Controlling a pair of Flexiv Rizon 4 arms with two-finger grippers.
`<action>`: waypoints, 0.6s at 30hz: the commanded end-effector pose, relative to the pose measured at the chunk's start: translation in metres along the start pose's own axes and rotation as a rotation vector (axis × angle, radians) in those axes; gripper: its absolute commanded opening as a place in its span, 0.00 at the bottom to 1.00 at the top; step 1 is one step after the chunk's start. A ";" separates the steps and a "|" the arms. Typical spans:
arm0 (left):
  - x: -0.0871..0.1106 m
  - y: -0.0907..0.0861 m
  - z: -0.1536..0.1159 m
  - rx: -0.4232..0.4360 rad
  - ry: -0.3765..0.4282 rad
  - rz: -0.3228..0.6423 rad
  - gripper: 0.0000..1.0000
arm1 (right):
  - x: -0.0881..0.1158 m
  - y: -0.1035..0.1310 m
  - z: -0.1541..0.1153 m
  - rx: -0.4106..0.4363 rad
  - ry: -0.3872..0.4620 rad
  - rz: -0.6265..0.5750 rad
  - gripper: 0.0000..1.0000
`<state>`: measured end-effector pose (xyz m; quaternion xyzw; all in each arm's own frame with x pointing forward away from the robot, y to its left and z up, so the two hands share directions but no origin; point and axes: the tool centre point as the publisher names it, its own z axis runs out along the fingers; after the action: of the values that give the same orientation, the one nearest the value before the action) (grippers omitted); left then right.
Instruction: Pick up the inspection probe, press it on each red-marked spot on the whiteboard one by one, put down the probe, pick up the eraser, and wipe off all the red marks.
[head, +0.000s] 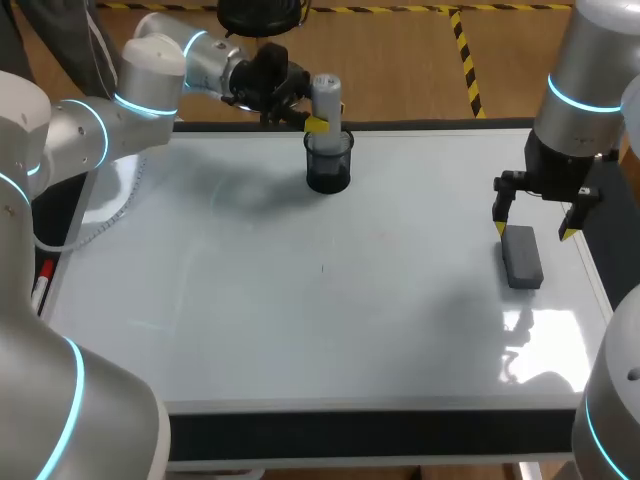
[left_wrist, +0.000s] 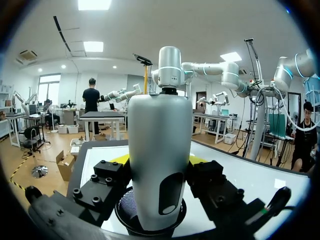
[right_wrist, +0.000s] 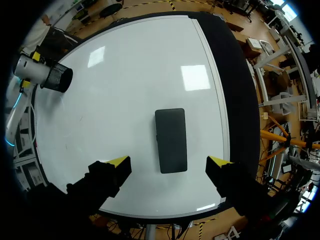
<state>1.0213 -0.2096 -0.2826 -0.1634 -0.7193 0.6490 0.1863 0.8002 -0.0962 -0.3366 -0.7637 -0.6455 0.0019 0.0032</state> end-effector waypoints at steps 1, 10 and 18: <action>-0.004 0.003 -0.001 0.002 0.044 -0.002 0.00 | -0.001 -0.001 -0.001 -0.001 0.001 -0.001 1.00; -0.002 0.009 0.004 -0.003 0.039 -0.002 0.00 | -0.001 -0.001 -0.001 -0.001 0.001 -0.001 1.00; -0.001 0.018 0.007 -0.008 0.027 -0.011 0.00 | -0.001 -0.001 -0.001 -0.001 0.001 -0.001 1.00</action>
<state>1.0131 -0.2121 -0.2962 -0.1667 -0.7242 0.6406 0.1932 0.8001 -0.0962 -0.3366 -0.7638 -0.6455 0.0019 0.0032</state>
